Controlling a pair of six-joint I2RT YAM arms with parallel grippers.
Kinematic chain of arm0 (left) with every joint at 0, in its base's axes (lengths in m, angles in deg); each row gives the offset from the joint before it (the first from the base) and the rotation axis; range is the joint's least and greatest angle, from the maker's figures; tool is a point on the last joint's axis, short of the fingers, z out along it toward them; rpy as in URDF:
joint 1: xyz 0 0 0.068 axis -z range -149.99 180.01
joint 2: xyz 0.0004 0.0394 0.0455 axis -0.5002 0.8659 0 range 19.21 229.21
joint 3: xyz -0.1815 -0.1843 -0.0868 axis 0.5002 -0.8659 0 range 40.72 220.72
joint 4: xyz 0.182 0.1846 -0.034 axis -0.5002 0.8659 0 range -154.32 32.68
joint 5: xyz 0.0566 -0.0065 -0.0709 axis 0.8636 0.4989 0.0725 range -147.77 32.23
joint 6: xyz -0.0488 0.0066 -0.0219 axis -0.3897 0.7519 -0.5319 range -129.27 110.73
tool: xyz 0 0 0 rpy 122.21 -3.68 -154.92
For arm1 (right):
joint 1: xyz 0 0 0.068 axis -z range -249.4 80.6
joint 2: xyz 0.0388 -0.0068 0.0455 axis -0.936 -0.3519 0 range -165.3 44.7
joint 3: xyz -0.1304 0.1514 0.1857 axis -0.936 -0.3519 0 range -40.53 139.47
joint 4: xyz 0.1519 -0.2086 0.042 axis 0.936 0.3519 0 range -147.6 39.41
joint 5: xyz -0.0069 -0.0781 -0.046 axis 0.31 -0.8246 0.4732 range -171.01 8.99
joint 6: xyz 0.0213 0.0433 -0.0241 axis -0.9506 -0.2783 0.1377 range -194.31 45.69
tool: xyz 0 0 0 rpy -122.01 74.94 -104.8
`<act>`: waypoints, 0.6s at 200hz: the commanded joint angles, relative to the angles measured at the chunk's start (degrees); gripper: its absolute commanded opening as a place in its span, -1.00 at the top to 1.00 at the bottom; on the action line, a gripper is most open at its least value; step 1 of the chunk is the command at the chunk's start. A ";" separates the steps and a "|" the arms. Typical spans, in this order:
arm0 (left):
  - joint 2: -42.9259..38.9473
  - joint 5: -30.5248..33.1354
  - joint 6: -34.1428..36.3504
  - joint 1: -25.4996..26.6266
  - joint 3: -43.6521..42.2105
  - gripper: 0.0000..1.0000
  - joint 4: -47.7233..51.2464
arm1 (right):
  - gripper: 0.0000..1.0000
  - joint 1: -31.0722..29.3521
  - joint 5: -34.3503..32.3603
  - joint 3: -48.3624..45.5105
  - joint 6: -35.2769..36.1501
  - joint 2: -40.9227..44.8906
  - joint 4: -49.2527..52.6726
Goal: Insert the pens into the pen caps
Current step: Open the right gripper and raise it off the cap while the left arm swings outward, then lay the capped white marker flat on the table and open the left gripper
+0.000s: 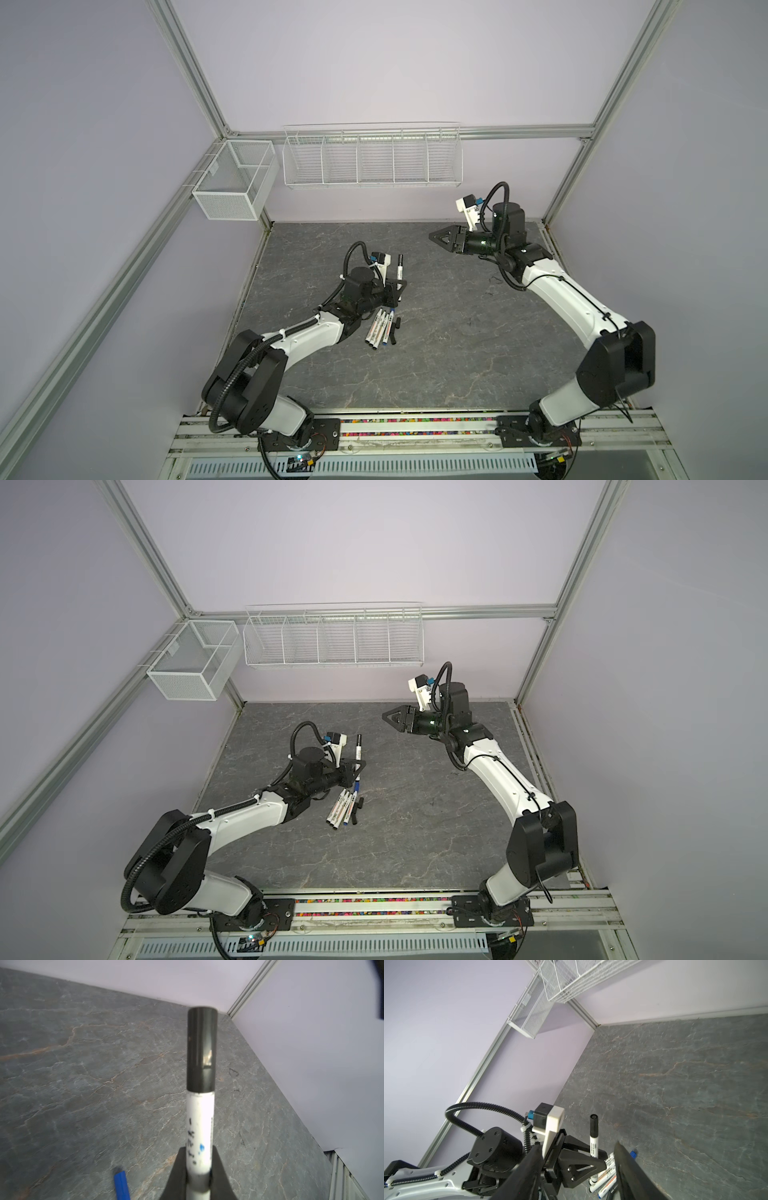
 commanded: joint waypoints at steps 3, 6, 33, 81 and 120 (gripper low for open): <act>7.28 0.86 -1.13 -3.47 9.74 1.00 9.24 | -0.17 0.10 -5.58 -2.53 0.04 0.86 2.47; 8.63 0.86 -1.05 -3.80 11.32 1.00 10.99 | -0.16 0.06 -5.71 -2.53 0.22 0.85 2.78; 20.90 0.02 1.54 -5.59 25.83 1.00 28.00 | -0.15 0.14 -6.55 -3.63 0.85 1.37 3.67; 34.75 -0.74 -0.01 -6.14 40.42 0.90 40.70 | -0.14 0.07 -7.95 -4.05 3.43 2.60 6.09; 37.76 0.40 0.70 -6.21 43.23 0.47 43.15 | -0.13 0.15 -9.02 -4.55 4.85 3.31 7.26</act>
